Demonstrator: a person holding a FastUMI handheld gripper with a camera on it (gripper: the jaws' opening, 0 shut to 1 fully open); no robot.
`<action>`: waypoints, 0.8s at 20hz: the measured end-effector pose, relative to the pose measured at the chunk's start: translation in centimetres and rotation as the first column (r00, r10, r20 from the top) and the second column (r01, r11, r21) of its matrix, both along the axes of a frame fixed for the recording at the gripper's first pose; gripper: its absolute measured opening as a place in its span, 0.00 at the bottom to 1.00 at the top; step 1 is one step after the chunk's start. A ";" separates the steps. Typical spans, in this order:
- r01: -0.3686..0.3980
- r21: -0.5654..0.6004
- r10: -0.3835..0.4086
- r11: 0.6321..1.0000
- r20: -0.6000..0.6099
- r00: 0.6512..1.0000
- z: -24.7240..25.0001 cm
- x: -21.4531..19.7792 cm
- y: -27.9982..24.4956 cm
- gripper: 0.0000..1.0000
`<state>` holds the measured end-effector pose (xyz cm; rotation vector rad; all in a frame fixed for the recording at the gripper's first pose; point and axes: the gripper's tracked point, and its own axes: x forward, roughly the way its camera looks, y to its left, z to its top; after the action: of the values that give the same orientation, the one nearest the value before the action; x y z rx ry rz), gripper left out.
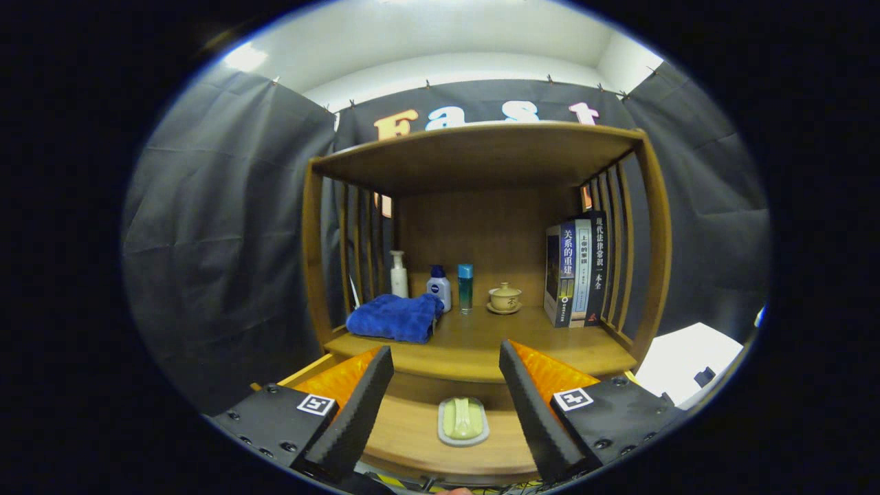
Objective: Pull open the drawer, take out the items inside it, and place them on the countertop above the cabinet.
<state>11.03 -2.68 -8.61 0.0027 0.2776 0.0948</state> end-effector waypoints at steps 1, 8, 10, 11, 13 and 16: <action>0.003 -0.007 -0.004 1.000 -0.040 0.999 -0.8 1.3 -0.1 0.99; 0.030 0.047 -0.010 0.998 -0.382 0.924 -9.9 5.9 1.2 1.00; 0.041 0.000 -0.036 0.999 -0.480 0.877 -12.7 6.4 0.2 1.00; 0.048 -0.027 -0.055 0.998 -0.522 0.851 -14.5 6.5 -0.4 1.00; 0.060 -0.059 -0.083 0.996 -0.593 0.801 -16.5 6.0 -1.2 1.00; 0.046 -0.078 -0.085 0.996 -0.643 0.761 -18.0 5.6 -0.7 0.91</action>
<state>16.61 -3.38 -26.66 -0.0131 0.9811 0.0109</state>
